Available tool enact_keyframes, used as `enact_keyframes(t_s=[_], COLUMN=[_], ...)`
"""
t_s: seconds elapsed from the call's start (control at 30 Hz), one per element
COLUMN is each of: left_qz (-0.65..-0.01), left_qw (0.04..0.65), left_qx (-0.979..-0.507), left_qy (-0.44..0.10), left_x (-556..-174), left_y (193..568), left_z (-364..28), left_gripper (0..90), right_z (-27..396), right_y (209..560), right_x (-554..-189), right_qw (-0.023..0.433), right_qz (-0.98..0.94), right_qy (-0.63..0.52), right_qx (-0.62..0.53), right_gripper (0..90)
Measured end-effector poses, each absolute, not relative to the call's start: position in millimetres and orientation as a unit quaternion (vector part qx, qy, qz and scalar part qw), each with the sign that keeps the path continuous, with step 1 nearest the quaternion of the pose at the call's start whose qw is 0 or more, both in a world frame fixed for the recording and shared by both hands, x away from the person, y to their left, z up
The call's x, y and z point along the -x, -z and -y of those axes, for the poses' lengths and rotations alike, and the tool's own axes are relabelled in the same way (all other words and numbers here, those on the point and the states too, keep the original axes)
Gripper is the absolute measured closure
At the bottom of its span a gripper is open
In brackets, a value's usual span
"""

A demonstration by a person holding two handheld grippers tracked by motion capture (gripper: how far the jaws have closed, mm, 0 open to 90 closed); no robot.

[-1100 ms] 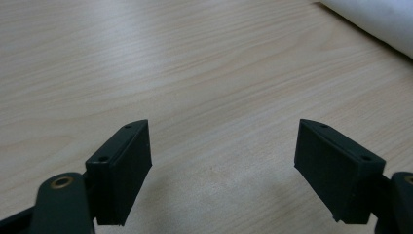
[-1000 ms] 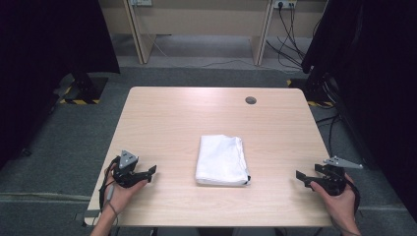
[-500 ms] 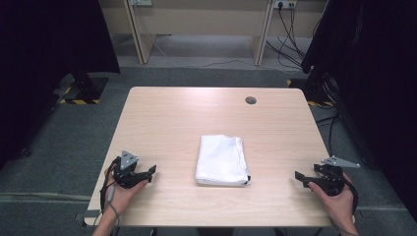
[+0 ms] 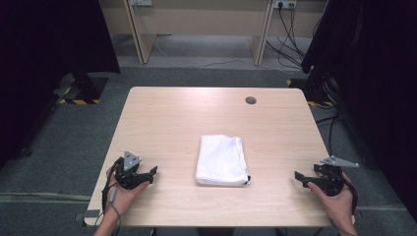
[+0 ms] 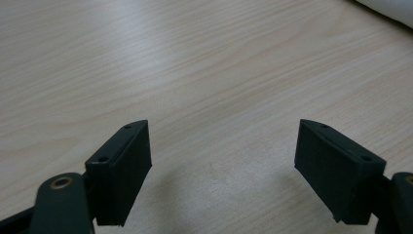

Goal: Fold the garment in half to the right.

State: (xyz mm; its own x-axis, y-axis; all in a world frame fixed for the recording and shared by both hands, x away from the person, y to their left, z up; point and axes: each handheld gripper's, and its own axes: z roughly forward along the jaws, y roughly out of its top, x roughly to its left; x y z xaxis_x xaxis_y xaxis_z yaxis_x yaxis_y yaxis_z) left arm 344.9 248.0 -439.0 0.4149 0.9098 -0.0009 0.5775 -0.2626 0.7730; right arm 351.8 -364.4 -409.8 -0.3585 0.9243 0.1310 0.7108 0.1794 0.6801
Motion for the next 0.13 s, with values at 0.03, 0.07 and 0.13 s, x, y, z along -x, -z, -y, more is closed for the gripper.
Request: enact_keyframes(t_s=[0.03,0.07,0.13], left_qz=[-0.490,-0.490,-0.490], left_qw=[0.362,0.362,0.362], left_qx=[-0.759,-0.759,-0.758], left_qy=[-0.232,-0.232,-0.232], left_x=[-344.4,-344.4,-344.4], left_y=[438.8,438.8,438.7], left_z=[-248.5,-248.5,-248.8], left_gripper=[20.3,20.3,20.3], right_z=[364.4,364.4,364.4], right_y=[409.8,409.8,409.8], right_x=[-351.8,-351.8,-351.7], right_qw=[0.158,0.158,0.158], right_qz=[-0.752,-0.752,-0.752], right_qy=[-0.338,-0.338,-0.339], right_qx=[-0.544,-0.544,-0.543], right_gripper=[8.0,8.0,7.8])
